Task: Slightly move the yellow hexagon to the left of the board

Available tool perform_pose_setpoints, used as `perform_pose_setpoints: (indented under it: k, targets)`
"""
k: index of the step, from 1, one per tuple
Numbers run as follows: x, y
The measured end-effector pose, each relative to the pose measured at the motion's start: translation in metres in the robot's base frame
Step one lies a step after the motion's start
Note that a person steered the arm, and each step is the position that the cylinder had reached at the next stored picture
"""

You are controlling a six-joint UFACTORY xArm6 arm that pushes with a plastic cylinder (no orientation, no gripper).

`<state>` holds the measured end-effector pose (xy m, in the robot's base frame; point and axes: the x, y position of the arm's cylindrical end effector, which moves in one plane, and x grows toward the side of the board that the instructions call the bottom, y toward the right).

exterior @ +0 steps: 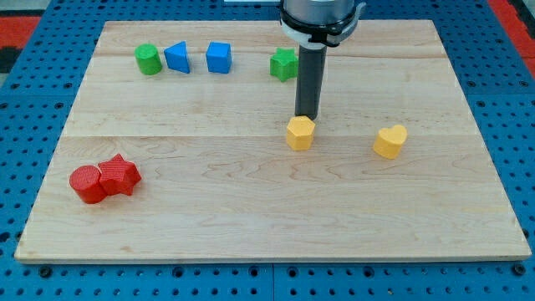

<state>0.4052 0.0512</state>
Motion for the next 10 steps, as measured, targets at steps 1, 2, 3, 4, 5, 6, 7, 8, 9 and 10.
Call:
perform_pose_setpoints:
  k: [1, 2, 3, 4, 5, 6, 7, 8, 9, 10]
  targets:
    - [0.0, 0.0]
    - [-0.003, 0.015]
    - [-0.003, 0.034]
    - [-0.002, 0.038]
    - [-0.002, 0.038]
    - [0.011, 0.025]
    - [0.046, 0.015]
    - [0.078, 0.014]
    - [0.081, -0.008]
    - [0.103, -0.051]
